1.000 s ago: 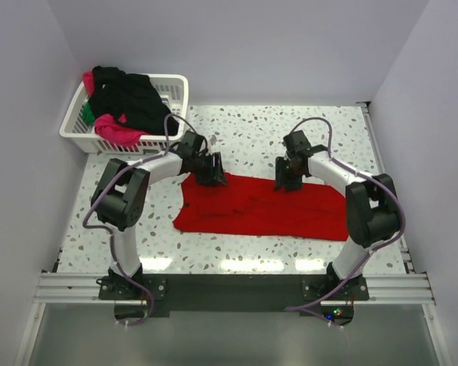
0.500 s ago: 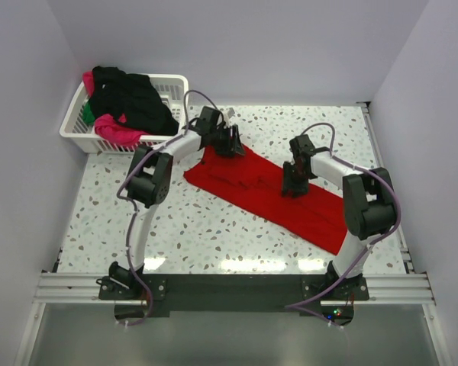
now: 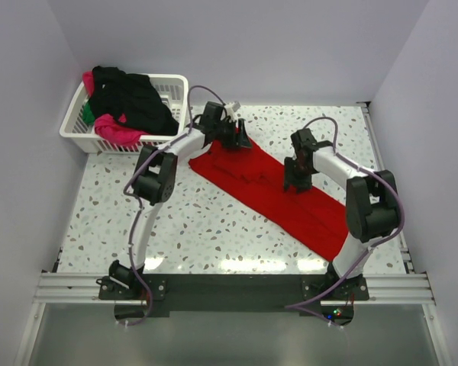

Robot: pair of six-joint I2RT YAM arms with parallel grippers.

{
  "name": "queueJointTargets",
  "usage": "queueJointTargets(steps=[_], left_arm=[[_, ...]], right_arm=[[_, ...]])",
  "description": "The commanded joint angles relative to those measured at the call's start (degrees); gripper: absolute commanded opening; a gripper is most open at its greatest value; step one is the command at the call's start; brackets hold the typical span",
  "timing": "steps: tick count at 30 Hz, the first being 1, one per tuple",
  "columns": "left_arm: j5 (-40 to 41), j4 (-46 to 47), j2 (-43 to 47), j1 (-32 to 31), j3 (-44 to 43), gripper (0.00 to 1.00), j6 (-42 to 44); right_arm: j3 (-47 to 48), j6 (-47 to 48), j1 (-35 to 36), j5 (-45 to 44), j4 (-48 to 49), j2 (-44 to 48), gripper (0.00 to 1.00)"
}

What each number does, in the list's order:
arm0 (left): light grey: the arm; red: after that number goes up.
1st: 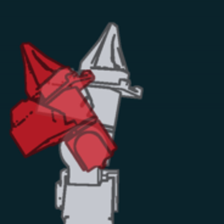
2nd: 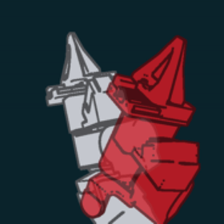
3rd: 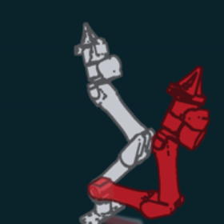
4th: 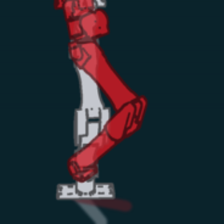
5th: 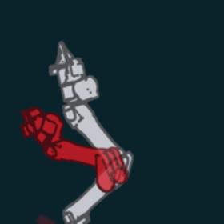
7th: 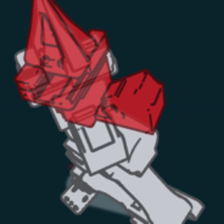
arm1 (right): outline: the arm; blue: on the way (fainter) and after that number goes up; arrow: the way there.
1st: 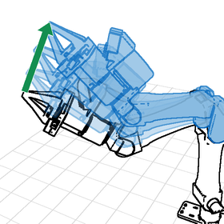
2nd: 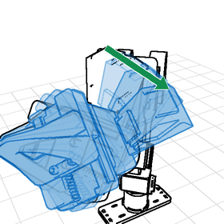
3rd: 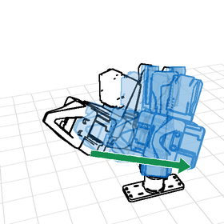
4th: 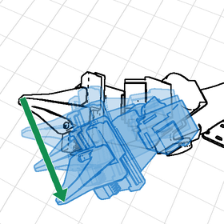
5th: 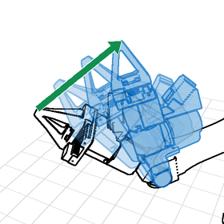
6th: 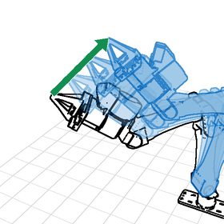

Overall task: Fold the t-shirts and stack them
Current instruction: Fold the tshirt

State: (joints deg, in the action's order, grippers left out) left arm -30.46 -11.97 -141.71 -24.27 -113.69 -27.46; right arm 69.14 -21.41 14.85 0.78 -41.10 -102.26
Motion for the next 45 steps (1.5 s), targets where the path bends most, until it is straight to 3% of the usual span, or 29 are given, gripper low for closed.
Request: queueJointTargets(steps=[1,6,12,23,32,42,45], left_arm=[[-0.75,3.01,8.88,-0.16,-1.19,0.63,-1.19],[0.76,-1.83,15.49,-0.16,4.95,0.63,-4.08],[-0.12,-1.31,22.44,-0.16,23.04,0.63,-5.05],[-0.92,-0.96,15.77,2.91,26.06,0.63,-4.97],[0.31,-1.22,6.37,5.11,18.34,0.63,-3.74],[-2.93,4.66,-6.38,5.82,-0.64,0.63,-4.53],[-4.6,8.62,-8.23,5.82,-2.32,0.64,-5.58]], right_arm=[[1.7,1.72,-0.79,-2.36,-2.67,4.26,0.48],[-4.87,1.72,-1.84,-0.86,0.23,5.58,0.49],[-10.43,1.99,-3.08,4.49,5.68,4.88,0.54],[-11.83,2.87,-3.08,8.8,6.65,2.41,0.56],[-15.18,-3.63,-1.32,13.99,9.29,2.41,0.56],[-9.21,-12.33,9.92,13.46,7.09,-0.22,0.56],[-7.62,-15.67,12.3,12.67,6.48,-0.22,0.56]])
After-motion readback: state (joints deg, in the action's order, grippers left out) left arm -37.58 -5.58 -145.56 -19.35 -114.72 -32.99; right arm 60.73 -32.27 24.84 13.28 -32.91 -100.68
